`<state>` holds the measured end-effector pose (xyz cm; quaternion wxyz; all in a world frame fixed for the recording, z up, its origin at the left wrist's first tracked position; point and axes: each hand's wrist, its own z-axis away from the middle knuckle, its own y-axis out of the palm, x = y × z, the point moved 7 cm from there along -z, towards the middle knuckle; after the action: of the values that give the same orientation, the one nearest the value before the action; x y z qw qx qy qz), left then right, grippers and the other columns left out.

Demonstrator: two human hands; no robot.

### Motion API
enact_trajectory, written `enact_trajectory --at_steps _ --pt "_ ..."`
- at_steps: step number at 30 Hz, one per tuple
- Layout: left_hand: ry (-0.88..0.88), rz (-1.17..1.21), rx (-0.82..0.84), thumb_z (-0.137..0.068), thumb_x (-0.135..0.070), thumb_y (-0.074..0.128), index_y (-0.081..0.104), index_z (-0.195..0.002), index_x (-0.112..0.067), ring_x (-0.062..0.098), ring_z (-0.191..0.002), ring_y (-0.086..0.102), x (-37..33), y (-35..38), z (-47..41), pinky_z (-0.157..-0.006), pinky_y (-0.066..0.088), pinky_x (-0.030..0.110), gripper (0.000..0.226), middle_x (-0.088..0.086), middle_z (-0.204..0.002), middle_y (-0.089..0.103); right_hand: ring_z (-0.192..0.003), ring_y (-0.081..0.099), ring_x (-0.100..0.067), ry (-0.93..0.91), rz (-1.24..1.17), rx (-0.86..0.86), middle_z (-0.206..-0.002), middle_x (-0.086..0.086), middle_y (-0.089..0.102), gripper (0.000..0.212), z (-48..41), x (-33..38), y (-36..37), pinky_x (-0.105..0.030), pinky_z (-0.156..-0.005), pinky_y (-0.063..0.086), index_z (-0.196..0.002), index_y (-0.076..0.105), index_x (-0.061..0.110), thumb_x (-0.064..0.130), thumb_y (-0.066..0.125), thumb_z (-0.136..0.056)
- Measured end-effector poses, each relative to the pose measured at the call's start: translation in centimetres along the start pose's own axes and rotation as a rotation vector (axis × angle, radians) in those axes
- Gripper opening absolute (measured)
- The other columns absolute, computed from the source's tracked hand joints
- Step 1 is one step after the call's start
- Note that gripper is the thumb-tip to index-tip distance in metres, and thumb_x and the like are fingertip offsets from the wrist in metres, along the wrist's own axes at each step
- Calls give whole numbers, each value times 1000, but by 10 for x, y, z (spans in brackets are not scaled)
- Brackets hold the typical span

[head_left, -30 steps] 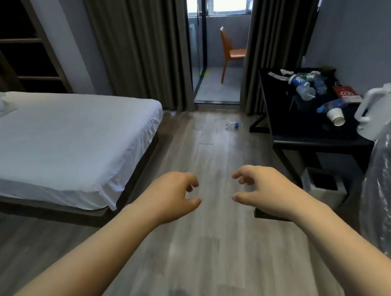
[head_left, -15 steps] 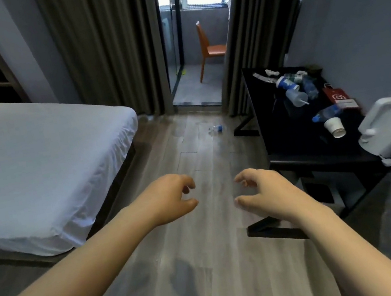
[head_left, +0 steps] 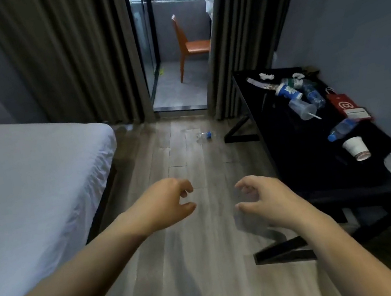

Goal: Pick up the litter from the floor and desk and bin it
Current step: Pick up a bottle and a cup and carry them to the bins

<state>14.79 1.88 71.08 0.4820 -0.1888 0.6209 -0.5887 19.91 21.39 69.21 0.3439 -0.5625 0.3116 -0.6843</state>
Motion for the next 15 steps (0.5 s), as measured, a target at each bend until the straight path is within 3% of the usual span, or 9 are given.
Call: enact_trajectory --at_steps 2,9,15 --pt "10 11 16 -89 -40 60 56 -128 -23 7 -105 59 8 -4 -33 -91 49 24 43 -6 -120 62 -102 55 -5 22 -12 -2 -112 13 55 46 -31 -7 -5 -17 -75 42 -123 55 34 41 71 -81" --pt "-56 -3 46 -90 -39 60 55 -127 -23 10 -107 57 41 -20 -167 -94 49 27 41 -6 -122 60 -103 56 -8 19 -11 -1 -108 11 57 45 -168 -34 -31 -23 -86 44 -122 58 28 38 71 -80" --pt "-42 -53 15 -89 -39 61 56 -125 -23 8 -103 58 53 -53 -275 -90 50 24 40 -7 -118 63 -99 55 -6 25 -33 -6 -108 12 56 44 -278 -60 -76 -21 -80 44 -121 58 30 40 71 -79"
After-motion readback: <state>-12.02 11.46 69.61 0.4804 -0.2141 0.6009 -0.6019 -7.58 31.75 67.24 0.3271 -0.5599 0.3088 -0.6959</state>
